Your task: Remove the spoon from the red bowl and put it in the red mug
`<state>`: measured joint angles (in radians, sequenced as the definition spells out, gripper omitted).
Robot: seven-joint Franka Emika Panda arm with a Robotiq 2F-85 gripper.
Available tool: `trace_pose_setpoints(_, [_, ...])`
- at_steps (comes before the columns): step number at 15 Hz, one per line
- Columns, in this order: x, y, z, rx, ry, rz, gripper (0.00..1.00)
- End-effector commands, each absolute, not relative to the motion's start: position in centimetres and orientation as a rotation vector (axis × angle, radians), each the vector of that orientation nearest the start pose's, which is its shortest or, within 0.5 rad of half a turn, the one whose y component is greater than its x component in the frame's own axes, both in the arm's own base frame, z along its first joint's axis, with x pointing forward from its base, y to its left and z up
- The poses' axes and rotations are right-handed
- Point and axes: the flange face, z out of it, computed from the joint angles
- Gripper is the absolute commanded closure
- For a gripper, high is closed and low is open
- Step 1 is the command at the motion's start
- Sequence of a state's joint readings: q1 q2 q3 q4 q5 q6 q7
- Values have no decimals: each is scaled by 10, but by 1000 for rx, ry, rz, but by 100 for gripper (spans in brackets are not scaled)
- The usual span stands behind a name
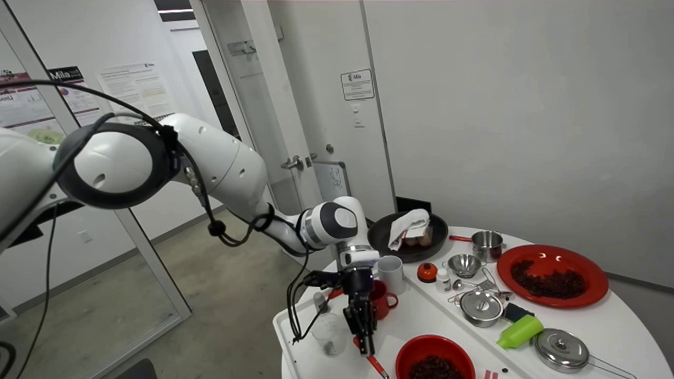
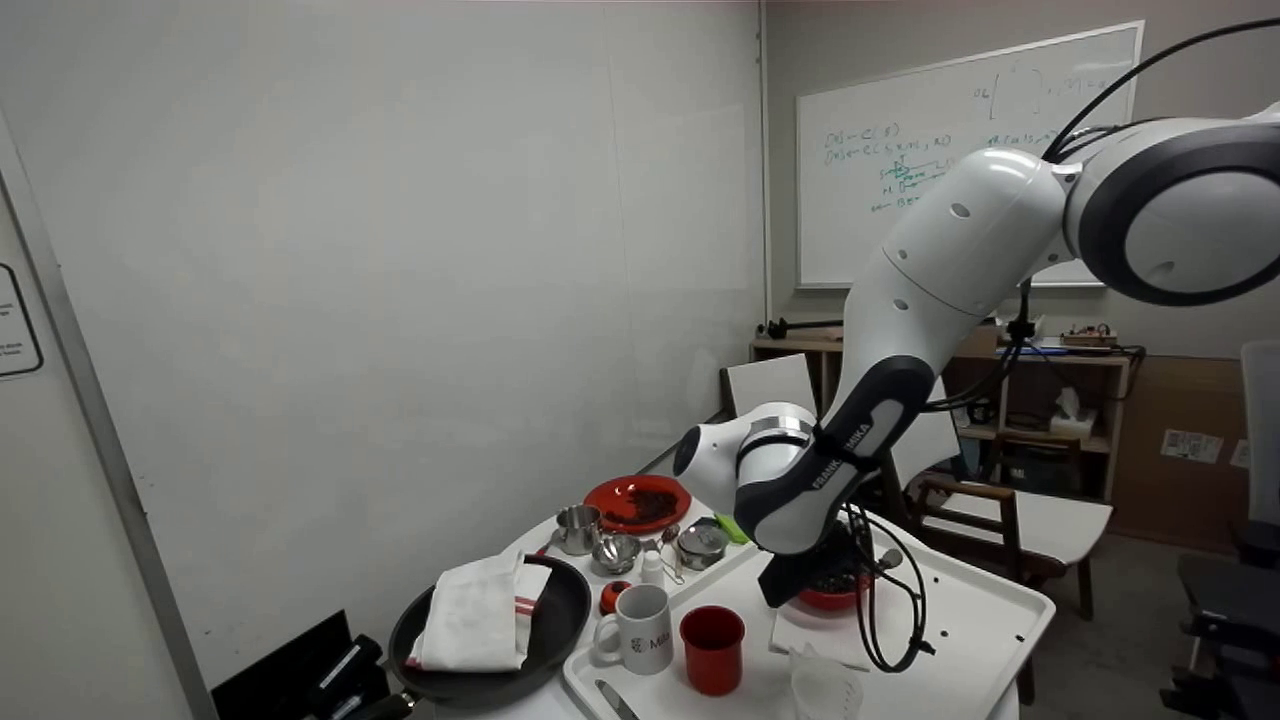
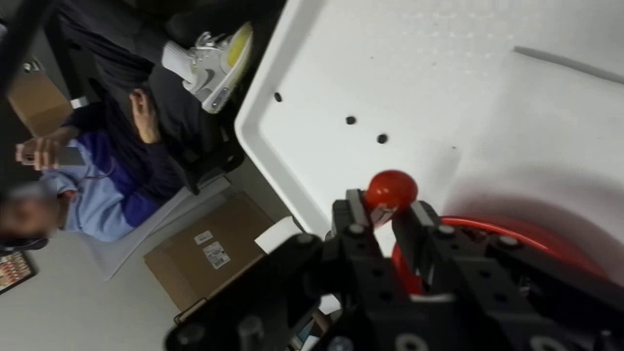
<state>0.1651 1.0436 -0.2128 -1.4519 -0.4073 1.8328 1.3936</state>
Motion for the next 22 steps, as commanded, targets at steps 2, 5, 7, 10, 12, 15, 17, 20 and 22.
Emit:
trace_pose_setpoints(2, [622,-47,54,1820,-1176,-268,91])
trace_pose_setpoints(5, [624,-44,56,1813,-1157,-263,91])
trace_pose_setpoints(7, [627,-42,58,1821,-1161,-239,90])
trace_pose_setpoints(10, [631,-39,61,1832,-1161,-204,90])
trace_pose_setpoints(12, [636,-36,65,1850,-1181,-162,90])
trace_pose_setpoints(15, [646,-25,76,1918,-1231,-94,90])
trace_pose_setpoints(17, [653,-17,83,1958,-1241,-47,91])
trace_pose_setpoints(20, [661,-6,102,1998,-1270,28,91])
trace_pose_setpoints(22, [666,1,119,2010,-1290,86,91])
